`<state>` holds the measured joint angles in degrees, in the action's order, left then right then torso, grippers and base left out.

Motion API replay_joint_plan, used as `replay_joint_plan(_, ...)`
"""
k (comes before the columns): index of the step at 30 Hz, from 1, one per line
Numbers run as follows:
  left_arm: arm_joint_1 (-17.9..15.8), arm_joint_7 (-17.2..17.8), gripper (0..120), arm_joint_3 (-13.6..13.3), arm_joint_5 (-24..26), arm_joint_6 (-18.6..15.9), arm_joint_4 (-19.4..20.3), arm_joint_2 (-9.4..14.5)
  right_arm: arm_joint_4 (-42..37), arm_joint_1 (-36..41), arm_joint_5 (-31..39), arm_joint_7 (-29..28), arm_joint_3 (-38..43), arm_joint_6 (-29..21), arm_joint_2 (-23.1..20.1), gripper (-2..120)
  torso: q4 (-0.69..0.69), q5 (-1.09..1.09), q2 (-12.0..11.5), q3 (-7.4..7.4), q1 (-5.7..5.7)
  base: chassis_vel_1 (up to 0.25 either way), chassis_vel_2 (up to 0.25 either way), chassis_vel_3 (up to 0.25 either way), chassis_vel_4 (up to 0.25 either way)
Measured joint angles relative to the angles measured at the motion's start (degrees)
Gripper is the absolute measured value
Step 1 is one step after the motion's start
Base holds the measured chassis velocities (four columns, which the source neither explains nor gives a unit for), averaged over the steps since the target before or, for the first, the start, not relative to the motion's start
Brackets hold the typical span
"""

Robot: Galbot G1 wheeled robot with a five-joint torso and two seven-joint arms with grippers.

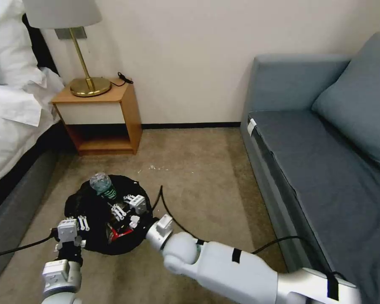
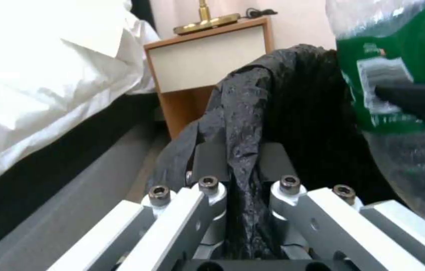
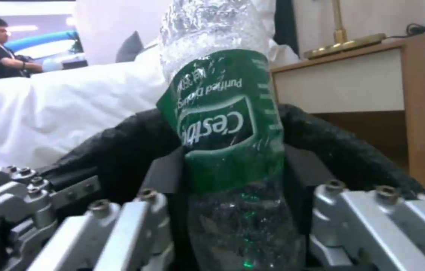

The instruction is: Pick up the trash bin, then pick up the garbage on the floor and place it into the trash bin.

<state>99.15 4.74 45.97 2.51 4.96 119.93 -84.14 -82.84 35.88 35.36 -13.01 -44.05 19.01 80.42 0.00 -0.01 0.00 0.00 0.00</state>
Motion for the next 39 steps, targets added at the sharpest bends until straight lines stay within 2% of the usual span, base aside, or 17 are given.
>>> replay_joint_plan(3,-0.12,-0.03,7,-0.03,0.11,0.0,0.06,0.02,0.01,1.03,-0.73,0.52,0.98,-0.01,-0.23,59,-0.01,0.0,0.0,0.0,0.0,0.0,0.0,0.0,0.0)
replay_joint_plan(5,-0.12,-0.04,7,-0.03,0.11,0.0,0.06,0.02,0.0,1.15,-0.81,0.59,1.11,-0.01,-0.27,61,-0.01,0.0,0.0,0.0,0.0,0.0,0.0,0.0,0.0)
replay_joint_plan(8,-0.12,-0.07,7,-0.05,0.11,0.0,0.06,0.05,-0.41,2.21,-1.59,1.46,2.26,-0.01,-0.8,76,-0.01,0.0,0.0,0.0,0.0,0.0,0.0,0.0,0.0)
replay_joint_plan(15,-0.13,-0.08,7,0.06,2.28,-0.71,0.61,0.33,-0.92,3.28,-4.57,3.13,4.65,0.54,-1.73,98,0.0,0.01,0.0,0.0,0.0,0.0,0.0,0.0,0.0)
replay_joint_plan(20,-0.16,0.04,7,0.26,4.39,-0.83,0.62,0.66,-3.0,4.11,-8.29,5.7,9.5,0.97,-3.08,100,0.01,0.01,0.0,0.0,0.0,0.0,0.0,0.0,0.0)
replay_joint_plan(23,-0.51,2.47,7,0.24,7.58,-1.42,0.61,0.96,-6.34,5.84,-17.2,7.71,19.31,0.87,-5.98,100,0.0,0.02,0.0,0.0,0.0,0.0,0.0,0.0,0.0)
replay_joint_plan(24,-0.77,4.42,7,0.05,9.25,-2.08,0.48,1.07,-8.4,7.14,-19.31,8.5,22.62,0.46,-7.37,100,0.0,0.02,0.0,0.0,0.0,0.0,0.0,0.0,0.0)
replay_joint_plan(25,-0.77,4.42,7,0.05,9.25,-2.08,0.48,1.07,-8.4,7.14,-19.31,8.5,22.62,0.46,-7.37,100,0.0,0.02,0.0,0.0,0.0,0.0,0.0,0.0,0.0)
replay_joint_plan(28,-1.67,11.55,7,-0.54,17.39,-5.32,0.47,1.45,-16.21,14.91,-22.75,13.4,34.99,-1.41,-10.93,100,-0.02,0.02,0.0,0.0,0.0,0.0,0.0,0.0,0.0)
replay_joint_plan(29,-1.95,13.17,7,-0.61,19.99,-6.16,0.58,1.55,-17.83,16.92,-23.8,14.25,38.03,-1.5,-11.15,100,0.0,0.02,0.0,0.0,0.0,0.0,0.0,0.0,0.0)
replay_joint_plan(30,-1.95,13.17,7,-0.61,19.99,-6.16,0.58,1.55,-17.83,16.92,-23.8,14.25,38.03,-1.5,-11.15,100,0.0,0.02,0.0,0.0,0.0,0.0,0.0,0.0,0.0)
replay_joint_plan(31,-2.38,15.8,7,-0.61,24.91,-7.41,0.63,1.76,-21.31,21.21,-25.88,15.5,44.92,-1.53,-11.03,100,-0.02,0.03,0.0,-0.01,0.0,0.0,0.0,0.0,0.0)
replay_joint_plan(33,-2.7,18.27,7,-0.59,31.36,-8.88,0.63,2.1,-25.08,26.16,-27.16,15.67,51.36,-1.53,-10.32,100,-0.02,0.02,0.0,-0.01,0.0,0.0,0.0,0.0,0.0)
replay_joint_plan(35,-2.85,19.54,7,-0.56,38.32,-9.53,0.4,2.35,-28.77,32.39,-27.45,15.22,57.79,-1.22,-8.46,100,-0.03,0.02,0.0,-0.01,0.0,0.0,0.0,0.0,0.0)
replay_joint_plan(36,-2.85,19.54,7,-0.56,38.32,-9.53,0.4,2.35,-28.77,32.39,-27.45,15.22,57.79,-1.22,-8.46,100,-0.03,0.02,0.0,-0.01,0.0,0.0,0.0,0.0,0.0)
replay_joint_plan(37,-2.93,19.75,7,-0.6,42.07,-9.53,-0.26,2.36,-30.67,36.47,-27.24,14.72,61.39,-0.2,-6.56,100,-0.02,0.03,0.0,-0.01,0.0,0.0,0.0,0.0,0.0)
replay_joint_plan(39,-2.93,19.69,7,-0.88,44.47,-9.34,-1.18,2.24,-32.38,40.6,-26.65,14.35,64.88,1.65,-4.3,100,-0.02,0.02,0.0,-0.01,0.0,0.0,0.0,0.0,0.0)
